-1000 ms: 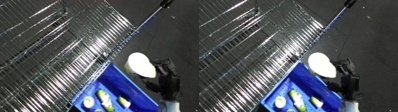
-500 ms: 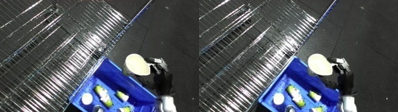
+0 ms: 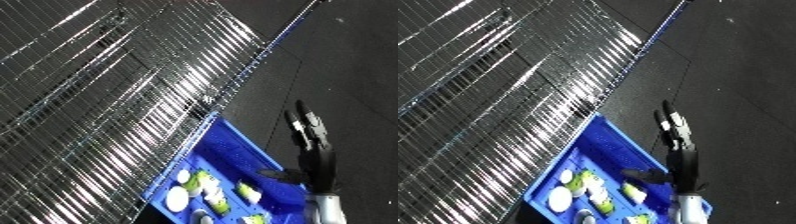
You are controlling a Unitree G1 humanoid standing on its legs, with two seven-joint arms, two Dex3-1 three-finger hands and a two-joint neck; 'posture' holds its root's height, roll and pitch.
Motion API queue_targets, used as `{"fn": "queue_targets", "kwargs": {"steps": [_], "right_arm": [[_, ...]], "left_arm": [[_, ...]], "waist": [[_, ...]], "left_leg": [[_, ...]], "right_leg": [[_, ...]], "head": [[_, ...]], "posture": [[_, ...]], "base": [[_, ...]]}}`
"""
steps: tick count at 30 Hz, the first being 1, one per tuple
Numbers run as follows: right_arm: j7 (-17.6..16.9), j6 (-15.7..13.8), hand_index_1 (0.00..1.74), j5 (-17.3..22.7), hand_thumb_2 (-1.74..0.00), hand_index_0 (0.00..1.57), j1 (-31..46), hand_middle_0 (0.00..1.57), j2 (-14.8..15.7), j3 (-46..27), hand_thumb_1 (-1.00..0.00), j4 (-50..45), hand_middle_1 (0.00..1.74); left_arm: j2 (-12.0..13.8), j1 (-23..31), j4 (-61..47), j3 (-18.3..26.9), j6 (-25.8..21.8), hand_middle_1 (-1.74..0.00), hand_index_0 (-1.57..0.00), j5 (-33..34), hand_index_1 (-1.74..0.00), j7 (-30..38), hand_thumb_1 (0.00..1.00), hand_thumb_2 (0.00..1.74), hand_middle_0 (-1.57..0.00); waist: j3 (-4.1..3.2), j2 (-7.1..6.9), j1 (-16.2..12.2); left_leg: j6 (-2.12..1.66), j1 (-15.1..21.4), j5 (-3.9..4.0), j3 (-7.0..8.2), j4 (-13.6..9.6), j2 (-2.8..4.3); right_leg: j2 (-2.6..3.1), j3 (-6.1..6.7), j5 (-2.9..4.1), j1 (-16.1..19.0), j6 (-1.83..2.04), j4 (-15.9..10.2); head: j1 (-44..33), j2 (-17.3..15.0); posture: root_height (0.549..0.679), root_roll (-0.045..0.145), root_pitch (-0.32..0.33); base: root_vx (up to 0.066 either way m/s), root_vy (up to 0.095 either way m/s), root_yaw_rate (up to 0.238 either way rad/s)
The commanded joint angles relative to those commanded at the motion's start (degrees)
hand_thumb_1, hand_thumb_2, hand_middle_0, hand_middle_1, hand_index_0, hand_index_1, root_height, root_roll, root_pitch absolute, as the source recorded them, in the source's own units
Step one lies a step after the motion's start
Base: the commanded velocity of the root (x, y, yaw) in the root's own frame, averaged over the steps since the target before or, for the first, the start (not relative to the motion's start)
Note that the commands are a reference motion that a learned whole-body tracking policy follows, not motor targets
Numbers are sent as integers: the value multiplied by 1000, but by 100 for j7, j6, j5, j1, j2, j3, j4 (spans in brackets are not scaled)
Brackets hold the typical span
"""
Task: Pick up the object and place it into the box
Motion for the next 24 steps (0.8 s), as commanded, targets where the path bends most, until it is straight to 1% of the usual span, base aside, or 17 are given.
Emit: {"fn": "queue_targets", "kwargs": {"steps": [4, 8, 12, 16, 18, 20, 22, 24], "right_arm": [[138, 132, 0, -235, 0, 0, -51, 0, 9, 147, 0, -236, 0], [436, 513, 0, -321, 0, 0, -219, 0, -6, 399, 0, -572, 0], [841, 973, 0, -205, 0, 0, -456, 0, -92, 642, 0, -884, 0], [1066, 1399, 0, -213, 0, 0, -782, 0, -163, 890, 0, -1094, 0], [1193, 1632, 0, -172, 0, 0, -958, 0, -171, 1014, 0, -1147, 0], [1419, 1856, 0, -44, 0, 0, -1119, 0, -153, 1134, 0, -1198, 0], [1697, 2003, 0, 138, 0, 0, -1267, 0, -121, 1247, 0, -1252, 0], [1881, 2058, 0, 236, 0, 0, -1378, 0, -83, 1332, 0, -1284, 0]], "left_arm": [[-10, -4, -21, -35, 23, -1740, -1570, 50, -1740, 32, 1000, 1740, -1570], [0, -27, -76, -84, 94, -1740, -1570, 132, -1740, 85, 1000, 1740, -1570], [30, -67, -94, -147, 171, -1740, -1570, 206, -1740, 110, 1000, 1740, -1570], [63, -135, -41, -227, 230, -1740, -1570, 260, -1740, 85, 1000, 1740, -1570], [72, -178, -7, -247, 267, -1740, -1570, 289, -1740, 78, 1000, 1740, -1570], [85, -214, 17, -255, 313, -1740, -1570, 316, -1740, 74, 1000, 1740, -1570], [105, -252, 48, -258, 363, -1740, -1570, 346, -1740, 58, 1000, 1740, -1570], [123, -288, 90, -265, 401, -1740, -1570, 374, -1740, 38, 1000, 1740, -1570]], "waist": [[0, -32, 63], [0, -67, 171], [0, -110, 310], [0, -148, 477], [0, -173, 551], [0, -205, 621], [-4, -246, 696], [-13, -284, 764]], "left_leg": [[2, 3, -4, -48, 36, -3], [-12, 20, 20, -118, 40, -16], [-36, 24, 58, -203, 33, -30], [-58, 11, 101, -301, 35, -42], [-64, -1, 118, -353, 54, -46], [-69, -17, 129, -406, 84, -53], [-72, -39, 136, -461, 127, -60], [-72, -66, 141, -507, 174, -64]], "right_leg": [[-12, -31, -20, 38, -15, 22], [-43, -75, -40, 98, -27, 30], [-86, -129, -50, 165, -37, 12], [-132, -196, -51, 210, -39, 16], [-150, -233, -63, 229, -46, 44], [-169, -275, -82, 251, -52, 80], [-187, -321, -98, 269, -57, 124], [-198, -361, -109, 278, -56, 169]], "head": [[-226, -30], [-558, -30], [-912, 3], [-1327, 0], [-1558, 2], [-1767, 6], [-2021, 21], [-2144, 21]], "posture": [[631, 99, 69], [631, 99, 59], [632, 100, 51], [632, 98, 42], [631, 96, 37], [630, 94, 32], [630, 92, 26], [629, 90, 22]], "base": [[25, -43, 66], [26, -59, 115], [24, -72, 134], [20, -82, 144], [32, -81, 128], [35, -82, 116], [34, -90, 111], [30, -83, 93]]}}
